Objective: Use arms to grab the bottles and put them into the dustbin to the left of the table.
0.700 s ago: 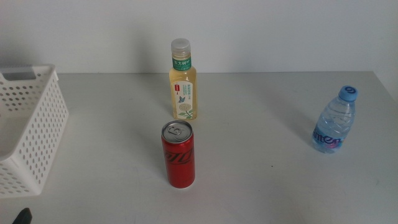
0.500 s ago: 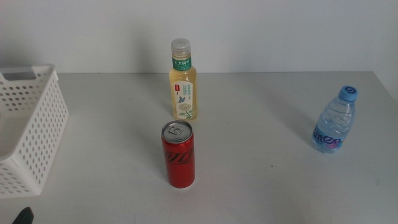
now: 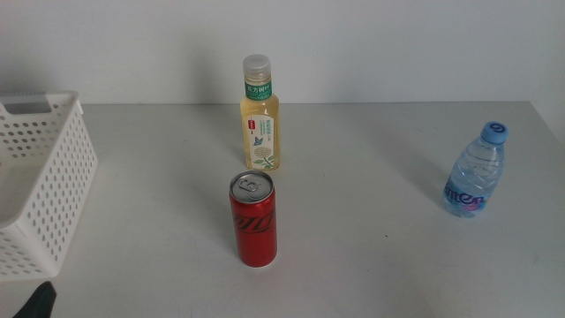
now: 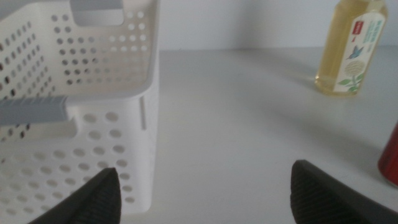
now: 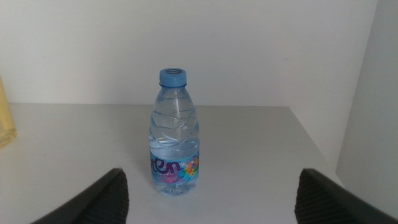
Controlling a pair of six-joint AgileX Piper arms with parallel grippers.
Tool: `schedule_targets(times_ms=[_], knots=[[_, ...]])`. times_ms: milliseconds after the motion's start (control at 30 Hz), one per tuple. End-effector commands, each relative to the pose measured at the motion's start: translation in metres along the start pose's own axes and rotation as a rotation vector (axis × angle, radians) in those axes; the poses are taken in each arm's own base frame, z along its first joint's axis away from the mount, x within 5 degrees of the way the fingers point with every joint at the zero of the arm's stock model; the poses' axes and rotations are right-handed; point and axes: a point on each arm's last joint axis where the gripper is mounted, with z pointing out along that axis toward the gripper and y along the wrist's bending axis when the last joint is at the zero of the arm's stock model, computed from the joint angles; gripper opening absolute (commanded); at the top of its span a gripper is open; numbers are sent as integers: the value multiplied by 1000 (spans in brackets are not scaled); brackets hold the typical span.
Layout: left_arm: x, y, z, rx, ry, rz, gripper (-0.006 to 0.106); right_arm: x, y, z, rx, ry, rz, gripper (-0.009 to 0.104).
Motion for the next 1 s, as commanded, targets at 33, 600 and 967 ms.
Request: schedule_targets(times_ms=[33,600,967], knots=[[-17,-7,6,90,-137,2,93,-12,-1,-3,13,-114,-21,94],[-18,-50,56,404,-107,61,93,-12,-1,-3,13,-114,-21,94],[-10,-62,81,452,-208,36,93,-12,-1,-3,13,-114,-21,94]])
